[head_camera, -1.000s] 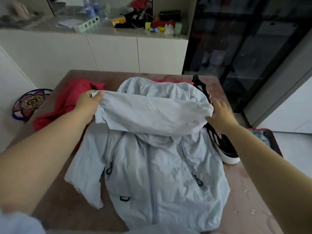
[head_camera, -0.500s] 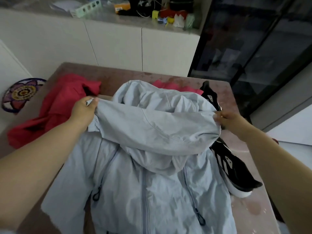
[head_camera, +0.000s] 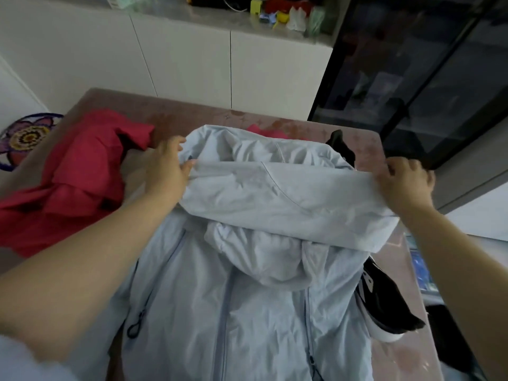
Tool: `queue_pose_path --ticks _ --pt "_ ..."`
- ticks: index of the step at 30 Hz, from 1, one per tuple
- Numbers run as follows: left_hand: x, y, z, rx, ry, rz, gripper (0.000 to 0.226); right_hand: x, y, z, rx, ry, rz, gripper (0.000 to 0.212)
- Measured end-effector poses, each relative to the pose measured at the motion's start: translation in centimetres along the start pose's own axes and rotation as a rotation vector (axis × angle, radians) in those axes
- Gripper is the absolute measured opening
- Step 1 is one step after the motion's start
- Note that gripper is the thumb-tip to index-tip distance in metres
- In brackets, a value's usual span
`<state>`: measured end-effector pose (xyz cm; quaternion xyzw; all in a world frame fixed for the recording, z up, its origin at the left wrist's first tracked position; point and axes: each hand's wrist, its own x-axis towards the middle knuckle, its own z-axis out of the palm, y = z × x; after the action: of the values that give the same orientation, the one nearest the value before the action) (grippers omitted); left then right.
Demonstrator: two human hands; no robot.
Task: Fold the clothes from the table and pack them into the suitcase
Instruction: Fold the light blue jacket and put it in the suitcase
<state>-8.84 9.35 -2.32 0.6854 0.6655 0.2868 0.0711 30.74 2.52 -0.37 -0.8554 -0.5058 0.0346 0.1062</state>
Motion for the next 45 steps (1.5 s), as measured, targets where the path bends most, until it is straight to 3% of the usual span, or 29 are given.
queue_pose_path --ticks 3,5,8,12,17,20,22,25,28,31,35,39,42,45 --pt "-1.7 0.8 1.7 0.099 -0.072 0.455 0.043 -4.6 -3.6 2.4 0.001 -0.075 -0.286 0.070" --pt "-3.6 1.6 3.2 0.201 -0.274 0.582 0.060 -7.8 -5.4 4.2 -0.040 -0.174 -0.476 0.080" --pt "-5.2 1.0 4.9 0.385 -0.536 0.455 0.073 -9.3 -5.3 7.0 -0.105 -0.280 -0.545 0.080" --pt "-4.7 -0.6 5.8 0.429 -0.667 0.330 0.072 -8.9 -4.6 7.9 -0.149 -0.356 -0.449 0.088" --pt "-5.3 -1.4 3.5 0.363 -0.536 0.386 0.070 -11.0 -7.0 6.9 -0.146 -0.364 -0.488 0.079" --pt "-6.3 -4.5 0.7 0.168 -0.293 0.190 0.067 -12.4 -8.7 7.1 -0.147 -0.346 -0.503 0.089" --pt "-7.7 -7.8 -1.3 0.152 -0.224 -0.016 0.065 -14.0 -10.5 7.1 -0.108 -0.329 -0.561 0.096" --pt "-11.3 -12.6 -4.2 0.199 -0.327 -0.203 0.075 -17.0 -13.6 7.3 -0.085 -0.384 -0.681 0.095" --pt "-15.1 -16.3 -6.6 0.255 -0.421 -0.209 0.075 -19.0 -15.6 8.0 -0.096 -0.418 -0.723 0.099" --pt "-17.5 -18.1 -8.7 0.241 -0.414 -0.248 0.080 -21.0 -17.3 8.2 -0.125 -0.443 -0.763 0.096" --pt "-20.2 -19.4 -10.0 0.222 -0.451 -0.317 0.098 -25.3 -19.7 8.4 -0.148 -0.528 -0.899 0.074" --pt "-22.3 -20.1 -10.7 0.112 -0.523 -0.430 0.080 -29.6 -22.3 8.8 -0.083 -0.638 -1.005 0.076" --pt "-23.1 -19.9 -11.9 -0.168 -0.532 -0.497 0.073 -33.1 -23.9 9.2 -0.045 -0.743 -1.052 0.077" --pt "-23.2 -18.8 -13.1 -0.228 -0.562 -0.425 0.027 -36.6 -25.1 9.2 -0.054 -0.729 -1.002 0.083"
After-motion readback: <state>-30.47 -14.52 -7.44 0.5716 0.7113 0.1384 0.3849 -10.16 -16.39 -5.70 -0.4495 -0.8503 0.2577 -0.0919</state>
